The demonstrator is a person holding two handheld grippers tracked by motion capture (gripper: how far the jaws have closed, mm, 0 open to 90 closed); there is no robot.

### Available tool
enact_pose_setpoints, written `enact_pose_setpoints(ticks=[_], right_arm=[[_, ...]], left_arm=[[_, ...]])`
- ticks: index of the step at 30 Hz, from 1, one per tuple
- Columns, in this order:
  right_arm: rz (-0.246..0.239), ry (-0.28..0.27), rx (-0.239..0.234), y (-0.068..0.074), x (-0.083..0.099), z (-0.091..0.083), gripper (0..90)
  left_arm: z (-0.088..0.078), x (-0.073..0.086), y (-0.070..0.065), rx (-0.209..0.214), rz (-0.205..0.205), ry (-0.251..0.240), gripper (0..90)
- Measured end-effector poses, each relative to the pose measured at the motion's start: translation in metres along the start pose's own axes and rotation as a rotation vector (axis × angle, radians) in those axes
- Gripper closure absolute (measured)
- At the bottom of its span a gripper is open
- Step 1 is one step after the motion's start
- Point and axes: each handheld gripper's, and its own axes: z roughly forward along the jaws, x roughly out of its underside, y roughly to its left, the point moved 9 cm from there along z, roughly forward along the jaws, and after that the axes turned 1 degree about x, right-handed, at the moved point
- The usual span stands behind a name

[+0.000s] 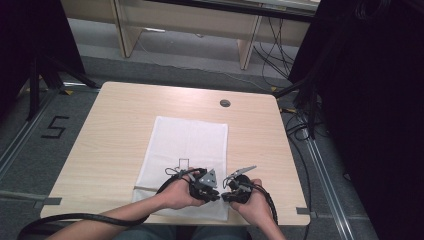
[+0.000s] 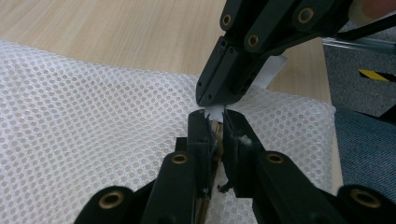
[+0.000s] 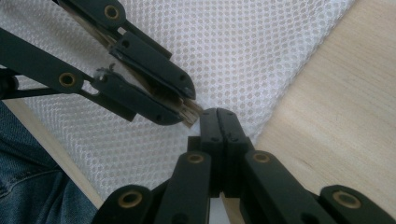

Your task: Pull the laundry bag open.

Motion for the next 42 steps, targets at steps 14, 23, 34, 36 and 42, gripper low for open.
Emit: enact_pose_setpoints(ticks=[14, 23, 34, 36, 42], right_arm=[[0.001, 0.02, 0.013, 0.0011, 0.0013, -0.0009, 90.0], [-0.04, 0.022, 0.007, 0.0042, 0.0008, 0.0001, 90.0], [-0.077, 0.014, 0.009, 0.0028, -0.0001, 0.0006, 90.0], [-0.044, 0.027, 0.007, 0.0038, 0.0013, -0.0002, 90.0], [-0.067, 0.013, 0.002, 0.0026, 0.0003, 0.0004, 90.0]], left_arm=[[-0.0019, -0.0018, -0.003, -0.004, -0.01, -0.012, 81.8], [-0.0036, 0.0, -0.004, -0.007, -0.002, 0.008, 81.9], [-0.0043, 0.0007, -0.0053, -0.017, 0.026, 0.022, 82.0], [-0.0041, 0.0009, -0.006, -0.02, 0.023, 0.025, 82.0], [-0.0042, 0.0007, -0.0062, -0.021, 0.04, 0.037, 82.0]])
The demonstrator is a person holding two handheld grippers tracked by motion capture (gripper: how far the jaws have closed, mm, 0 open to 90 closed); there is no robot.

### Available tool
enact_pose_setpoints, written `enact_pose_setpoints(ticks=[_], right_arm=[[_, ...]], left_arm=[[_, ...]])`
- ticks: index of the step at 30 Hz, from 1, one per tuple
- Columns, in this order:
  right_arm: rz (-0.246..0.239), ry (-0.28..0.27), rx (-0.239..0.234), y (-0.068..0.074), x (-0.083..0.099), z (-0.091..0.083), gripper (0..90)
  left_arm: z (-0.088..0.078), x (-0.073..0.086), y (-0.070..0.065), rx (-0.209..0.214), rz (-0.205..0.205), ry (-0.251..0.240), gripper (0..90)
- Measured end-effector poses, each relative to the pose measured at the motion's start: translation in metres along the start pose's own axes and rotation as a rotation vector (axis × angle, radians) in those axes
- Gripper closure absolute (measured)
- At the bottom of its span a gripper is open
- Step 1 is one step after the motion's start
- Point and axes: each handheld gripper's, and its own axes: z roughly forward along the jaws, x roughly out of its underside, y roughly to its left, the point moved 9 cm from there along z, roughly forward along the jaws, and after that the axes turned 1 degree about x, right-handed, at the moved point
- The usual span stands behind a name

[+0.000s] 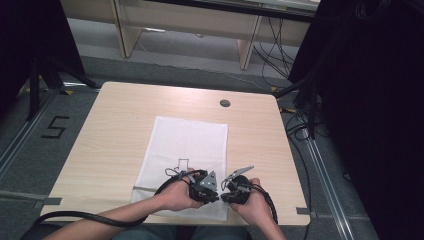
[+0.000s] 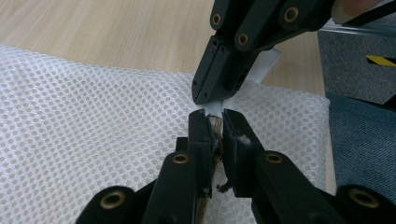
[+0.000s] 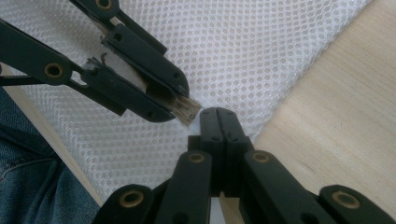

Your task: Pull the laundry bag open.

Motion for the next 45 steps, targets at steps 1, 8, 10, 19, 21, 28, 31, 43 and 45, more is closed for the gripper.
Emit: enact_pose_setpoints(ticks=[1, 8, 10, 19, 21, 28, 31, 43, 45], right_arm=[[0.002, 0.002, 0.0, 0.0, 0.0, 0.0, 90.0], [0.002, 0.005, 0.007, 0.0, 0.001, 0.0, 90.0], [-0.003, 0.003, 0.007, 0.0, 0.0, 0.0, 90.0], [-0.001, 0.0, 0.003, -0.001, 0.001, 0.0, 90.0], [-0.003, 0.001, 0.005, 0.0, 0.001, 0.0, 90.0], [-0.001, 0.001, 0.005, 0.0, 0.001, 0.0, 90.0], [0.001, 0.001, 0.004, 0.0, 0.001, 0.0, 90.0], [0.004, 0.001, 0.003, 0.0, 0.001, 0.0, 90.0], [0.004, 0.002, 0.004, 0.0, 0.001, 0.0, 90.0]], left_arm=[[-0.001, 0.001, 0.001, -0.005, 0.011, 0.012, 82.1], [-0.007, 0.005, 0.003, -0.005, -0.01, -0.004, 82.1], [-0.007, 0.004, 0.002, -0.002, -0.004, 0.006, 82.0], [-0.008, 0.003, 0.002, 0.002, -0.017, -0.002, 82.1], [-0.009, 0.003, 0.003, 0.001, -0.008, -0.003, 82.1], [-0.013, 0.004, 0.002, 0.003, -0.008, -0.001, 82.0], [-0.014, 0.005, 0.002, 0.003, -0.018, 0.005, 82.0], [-0.021, 0.008, 0.005, 0.0, 0.0, 0.004, 82.0], [-0.022, 0.008, 0.005, -0.003, 0.004, 0.008, 82.0]])
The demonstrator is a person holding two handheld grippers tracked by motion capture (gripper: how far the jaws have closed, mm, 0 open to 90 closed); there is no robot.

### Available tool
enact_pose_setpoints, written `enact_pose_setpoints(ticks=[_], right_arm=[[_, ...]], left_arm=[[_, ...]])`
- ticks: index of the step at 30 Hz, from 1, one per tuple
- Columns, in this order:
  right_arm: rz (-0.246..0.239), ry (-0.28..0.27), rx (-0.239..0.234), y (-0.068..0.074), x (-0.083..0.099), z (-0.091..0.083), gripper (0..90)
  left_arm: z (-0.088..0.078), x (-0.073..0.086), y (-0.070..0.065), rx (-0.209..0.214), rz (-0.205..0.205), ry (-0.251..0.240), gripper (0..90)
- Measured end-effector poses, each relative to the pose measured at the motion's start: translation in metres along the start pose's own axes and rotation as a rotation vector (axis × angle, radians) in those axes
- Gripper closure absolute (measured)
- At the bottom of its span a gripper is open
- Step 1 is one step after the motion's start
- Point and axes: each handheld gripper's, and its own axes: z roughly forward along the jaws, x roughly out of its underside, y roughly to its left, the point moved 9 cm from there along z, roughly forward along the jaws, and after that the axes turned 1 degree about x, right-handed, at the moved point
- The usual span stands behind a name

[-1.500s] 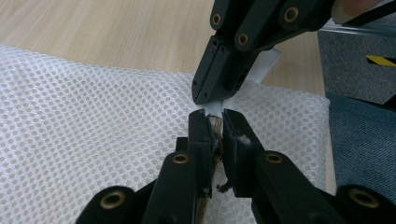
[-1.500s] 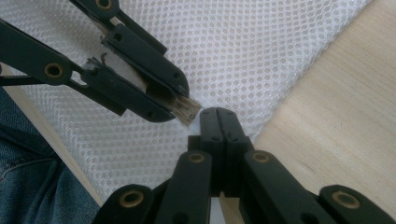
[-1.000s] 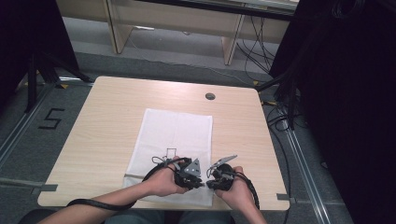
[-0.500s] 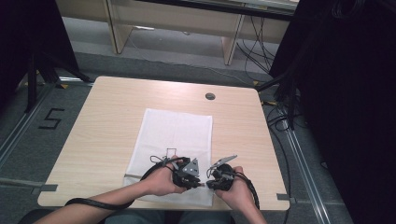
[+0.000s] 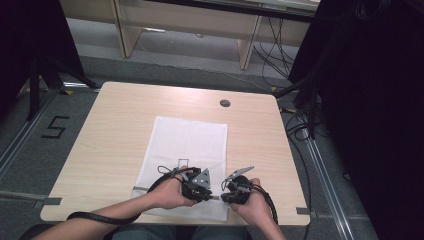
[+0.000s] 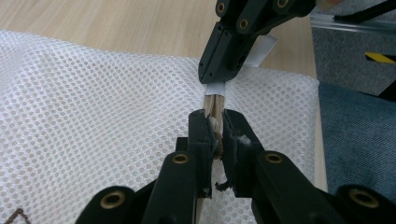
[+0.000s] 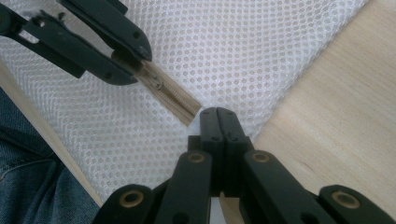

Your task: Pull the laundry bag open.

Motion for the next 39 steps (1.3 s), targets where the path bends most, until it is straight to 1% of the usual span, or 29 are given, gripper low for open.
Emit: enact_pose_setpoints(ticks=[1, 2, 3, 4, 6, 7, 13, 14, 15, 17, 18, 19, 21, 30, 31, 32, 33, 35, 36, 37, 39], right_arm=[[-0.001, -0.001, -0.002, 0.0, -0.0001, -0.0001, 90.0], [-0.003, 0.0, 0.003, -0.0003, -0.0002, 0.0, 90.0], [-0.002, 0.0, 0.002, -0.0002, -0.0002, 0.0001, 90.0], [-0.004, 0.0, 0.002, -0.0005, -0.0002, 0.0, 90.0], [-0.003, 0.0, 0.002, -0.0004, -0.0002, 0.0, 90.0], [-0.002, 0.0, 0.003, -0.0003, -0.0002, 0.0001, 90.0], [0.001, 0.0, 0.0, 0.0, 0.0, 0.0, 90.0], [-0.001, -0.001, -0.002, 0.0, -0.0001, -0.0001, 90.0], [0.001, 0.0, 0.0, 0.0, 0.0, 0.0, 90.0], [0.001, 0.0, -0.001, 0.0, 0.0, 0.0, 90.0], [0.0, 0.0, -0.001, -0.0001, 0.0, -0.0001, 90.0], [-0.004, -0.001, 0.0, -0.0005, -0.0002, -0.0001, 90.0], [-0.003, -0.001, 0.002, -0.0005, -0.0002, 0.0, 90.0], [-0.003, -0.002, -0.001, -0.0007, -0.0001, -0.0001, 90.0], [0.0, -0.004, -0.001, -0.0006, -0.0002, -0.0001, 90.0], [-0.015, -0.008, -0.006, -0.0014, -0.0007, 0.0003, 90.0], [0.0, -0.003, -0.003, -0.0006, -0.0002, -0.0001, 90.0], [0.0, -0.004, -0.003, -0.0006, -0.0002, -0.0001, 90.0], [-0.001, -0.003, -0.002, -0.0007, -0.0002, -0.0001, 90.0], [0.0, -0.004, -0.003, -0.0006, -0.0003, -0.0001, 90.0], [0.0, -0.003, -0.002, -0.0006, -0.0002, -0.0001, 90.0]], left_arm=[[-0.0003, 0.0003, -0.0008, 0.004, -0.018, -0.004, 82.0], [0.0001, 0.0002, -0.0014, 0.004, -0.025, -0.008, 82.0], [-0.0004, 0.0004, -0.0011, 0.003, -0.021, -0.007, 82.1], [-0.0005, 0.0003, -0.0013, 0.003, -0.028, -0.012, 82.0], [-0.0005, 0.0006, -0.0016, 0.004, -0.025, -0.011, 82.0], [-0.0008, 0.0005, -0.0013, 0.005, -0.009, -0.007, 82.0], [-0.0009, 0.001, -0.002, 0.007, -0.015, -0.01, 82.0], [-0.0005, 0.0013, -0.0027, 0.006, -0.028, -0.014, 82.1], [-0.0007, 0.002, -0.0026, 0.005, -0.026, -0.007, 82.0], [-0.002, 0.0028, -0.0021, 0.001, -0.022, -0.008, 82.1], [-0.0026, 0.0029, -0.0025, 0.007, -0.029, -0.01, 82.1], [-0.0033, 0.0033, -0.0022, 0.001, -0.029, -0.012, 82.0], [-0.0042, 0.0037, -0.0024, 0.003, -0.032, -0.014, 82.0], [-0.0041, 0.0037, -0.0026, 0.003, -0.024, -0.011, 82.0], [-0.0045, 0.0044, -0.0023, 0.001, -0.02, -0.004, 82.1], [-0.0047, 0.0044, -0.0024, 0.002, -0.024, -0.009, 82.0], [-0.0068, 0.0054, -0.0008, -0.003, -0.006, -0.004, 82.0], [-0.0073, 0.0068, -0.0008, -0.006, -0.013, 0.005, 82.1], [-0.0074, 0.0062, -0.0018, 0.0, -0.02, -0.004, 82.1], [-0.0076, 0.0069, -0.0016, -0.001, -0.016, 0.001, 82.1], [-0.0078, 0.007, -0.0013, -0.002, -0.024, -0.006, 82.0]])
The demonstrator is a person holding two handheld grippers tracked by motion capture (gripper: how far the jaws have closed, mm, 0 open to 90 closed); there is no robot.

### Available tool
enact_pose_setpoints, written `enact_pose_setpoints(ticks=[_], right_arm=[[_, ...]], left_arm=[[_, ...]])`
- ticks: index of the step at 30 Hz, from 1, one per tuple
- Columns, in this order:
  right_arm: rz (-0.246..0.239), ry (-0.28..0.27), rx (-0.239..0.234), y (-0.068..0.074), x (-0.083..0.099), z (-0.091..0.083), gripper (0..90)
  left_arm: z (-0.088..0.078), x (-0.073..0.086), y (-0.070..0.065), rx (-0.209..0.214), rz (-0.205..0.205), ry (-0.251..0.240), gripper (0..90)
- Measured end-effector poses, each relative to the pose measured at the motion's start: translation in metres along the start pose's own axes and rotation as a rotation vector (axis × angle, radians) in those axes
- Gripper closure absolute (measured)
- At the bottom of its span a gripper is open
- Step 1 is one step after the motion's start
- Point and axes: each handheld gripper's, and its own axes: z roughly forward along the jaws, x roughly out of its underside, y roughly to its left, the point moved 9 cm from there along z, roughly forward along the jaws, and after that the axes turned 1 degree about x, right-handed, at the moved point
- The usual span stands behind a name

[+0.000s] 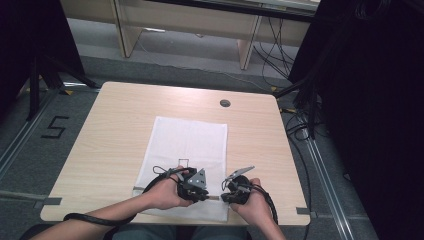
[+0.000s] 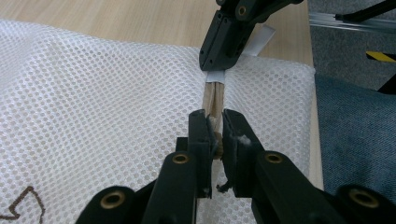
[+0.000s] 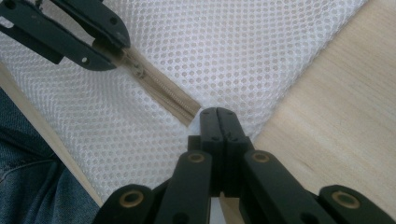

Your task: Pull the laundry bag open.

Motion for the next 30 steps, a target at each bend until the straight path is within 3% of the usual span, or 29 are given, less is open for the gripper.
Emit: enact_pose_setpoints(ticks=[30], right_arm=[[-0.006, -0.002, -0.004, -0.0004, -0.0002, 0.0002, 90.0]], left_arm=[[-0.0045, 0.0042, 0.0007, 0.0, 0.007, 0.005, 82.1]])
